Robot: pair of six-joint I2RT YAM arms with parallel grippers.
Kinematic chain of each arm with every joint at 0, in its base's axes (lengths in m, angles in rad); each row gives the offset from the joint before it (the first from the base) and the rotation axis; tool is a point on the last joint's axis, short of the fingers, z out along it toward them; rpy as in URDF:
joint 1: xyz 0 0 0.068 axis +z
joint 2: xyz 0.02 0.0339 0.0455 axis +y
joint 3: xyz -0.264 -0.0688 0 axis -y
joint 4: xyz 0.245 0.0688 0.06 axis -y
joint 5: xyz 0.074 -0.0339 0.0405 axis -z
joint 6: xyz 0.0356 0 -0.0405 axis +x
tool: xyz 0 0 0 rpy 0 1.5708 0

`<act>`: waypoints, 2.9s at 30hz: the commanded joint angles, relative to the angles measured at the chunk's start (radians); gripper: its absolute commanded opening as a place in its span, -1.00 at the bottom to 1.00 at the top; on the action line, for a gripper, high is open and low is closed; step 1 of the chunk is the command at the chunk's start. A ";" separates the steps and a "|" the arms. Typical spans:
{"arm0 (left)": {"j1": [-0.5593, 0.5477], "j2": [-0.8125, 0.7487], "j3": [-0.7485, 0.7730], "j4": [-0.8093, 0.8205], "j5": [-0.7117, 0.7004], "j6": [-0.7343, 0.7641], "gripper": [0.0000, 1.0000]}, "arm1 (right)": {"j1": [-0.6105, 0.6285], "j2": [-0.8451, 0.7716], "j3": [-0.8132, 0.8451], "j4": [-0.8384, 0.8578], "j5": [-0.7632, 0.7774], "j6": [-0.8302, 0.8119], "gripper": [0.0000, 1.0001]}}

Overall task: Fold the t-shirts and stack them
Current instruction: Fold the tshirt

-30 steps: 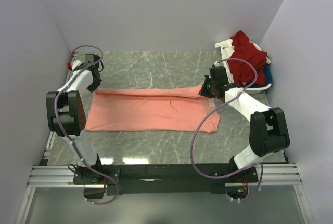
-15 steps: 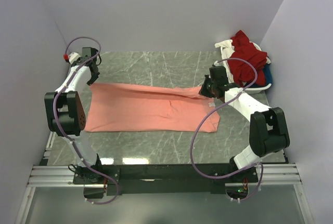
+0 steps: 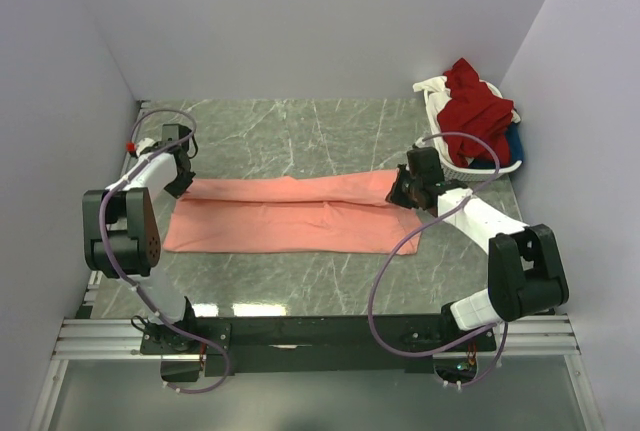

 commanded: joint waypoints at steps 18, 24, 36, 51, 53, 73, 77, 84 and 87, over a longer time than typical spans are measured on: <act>0.007 -0.212 -0.135 0.078 0.018 -0.085 0.11 | 0.003 -0.185 -0.065 0.001 -0.053 0.008 -0.17; -0.012 -0.301 -0.138 0.120 0.110 -0.045 0.18 | 0.005 -0.054 0.071 -0.011 -0.028 -0.006 -0.12; -0.344 -0.228 -0.139 0.280 0.243 0.085 0.23 | 0.000 0.275 0.292 -0.040 0.021 -0.038 -0.07; -0.674 0.167 0.222 0.372 0.354 0.236 0.28 | 0.071 0.131 0.065 0.023 0.023 0.003 -0.13; -0.690 0.201 0.258 0.366 0.372 0.251 0.28 | 0.093 0.094 0.038 0.029 0.024 0.009 -0.24; -0.767 0.452 0.490 0.343 0.474 0.325 0.14 | 0.127 -0.038 -0.048 0.032 0.036 0.014 -0.59; -0.775 0.466 0.496 0.335 0.475 0.328 0.04 | 0.126 -0.055 -0.048 0.026 0.036 0.014 -0.59; -0.784 0.422 0.471 0.354 0.477 0.329 -0.51 | 0.127 -0.093 -0.045 0.011 0.052 0.011 -0.59; -0.789 0.380 0.451 0.369 0.478 0.334 -0.68 | 0.126 -0.103 -0.042 0.004 0.055 0.011 -0.59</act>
